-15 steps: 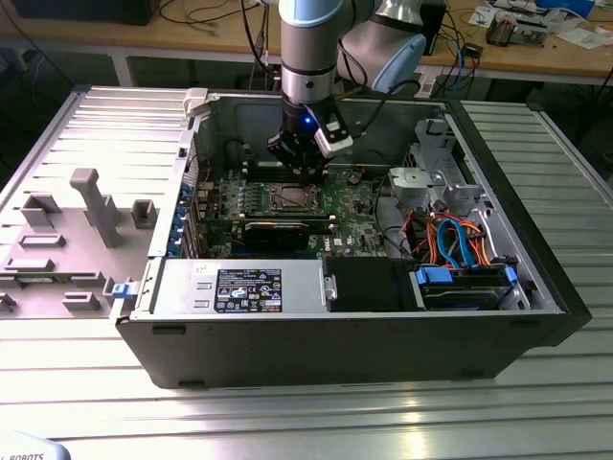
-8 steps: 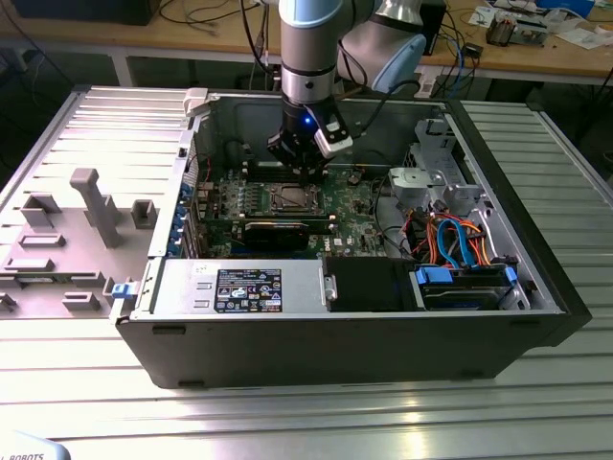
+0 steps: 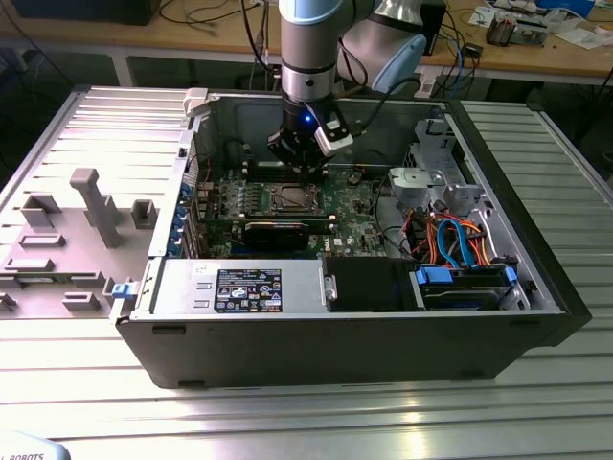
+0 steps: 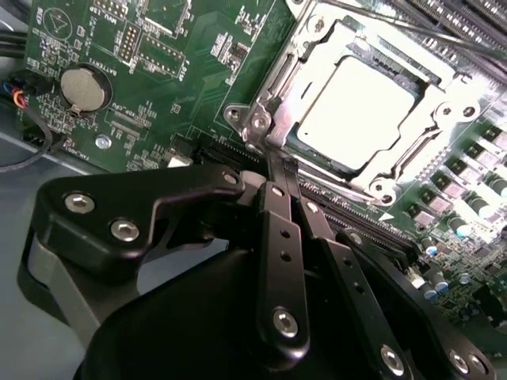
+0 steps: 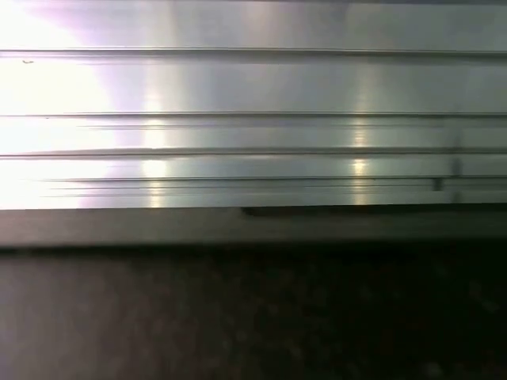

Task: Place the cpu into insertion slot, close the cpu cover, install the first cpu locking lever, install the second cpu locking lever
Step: 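Install the first cpu locking lever, then install the second cpu locking lever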

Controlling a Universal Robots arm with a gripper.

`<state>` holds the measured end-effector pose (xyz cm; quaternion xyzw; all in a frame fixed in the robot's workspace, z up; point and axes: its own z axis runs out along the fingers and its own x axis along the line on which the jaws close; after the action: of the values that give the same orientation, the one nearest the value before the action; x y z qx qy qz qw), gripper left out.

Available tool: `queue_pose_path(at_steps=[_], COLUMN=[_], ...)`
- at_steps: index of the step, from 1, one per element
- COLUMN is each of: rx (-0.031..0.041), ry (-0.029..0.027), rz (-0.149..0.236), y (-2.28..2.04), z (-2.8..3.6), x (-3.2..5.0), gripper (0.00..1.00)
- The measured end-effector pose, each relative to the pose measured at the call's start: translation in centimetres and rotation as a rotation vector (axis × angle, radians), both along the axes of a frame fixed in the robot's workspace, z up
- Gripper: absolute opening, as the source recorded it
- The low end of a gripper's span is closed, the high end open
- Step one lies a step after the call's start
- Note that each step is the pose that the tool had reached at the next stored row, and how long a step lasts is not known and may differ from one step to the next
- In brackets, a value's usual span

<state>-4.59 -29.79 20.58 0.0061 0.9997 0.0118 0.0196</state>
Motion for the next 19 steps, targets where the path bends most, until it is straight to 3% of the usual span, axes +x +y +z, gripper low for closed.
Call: queue_pose_path(at_steps=[2, 19], rx=[0.0001, 0.0], ry=[-0.0001, -0.0001], rz=[0.0, 0.0], y=[-0.31, -0.59], z=[-0.01, -0.01], x=[0.01, 0.01], gripper=[0.11, 0.11])
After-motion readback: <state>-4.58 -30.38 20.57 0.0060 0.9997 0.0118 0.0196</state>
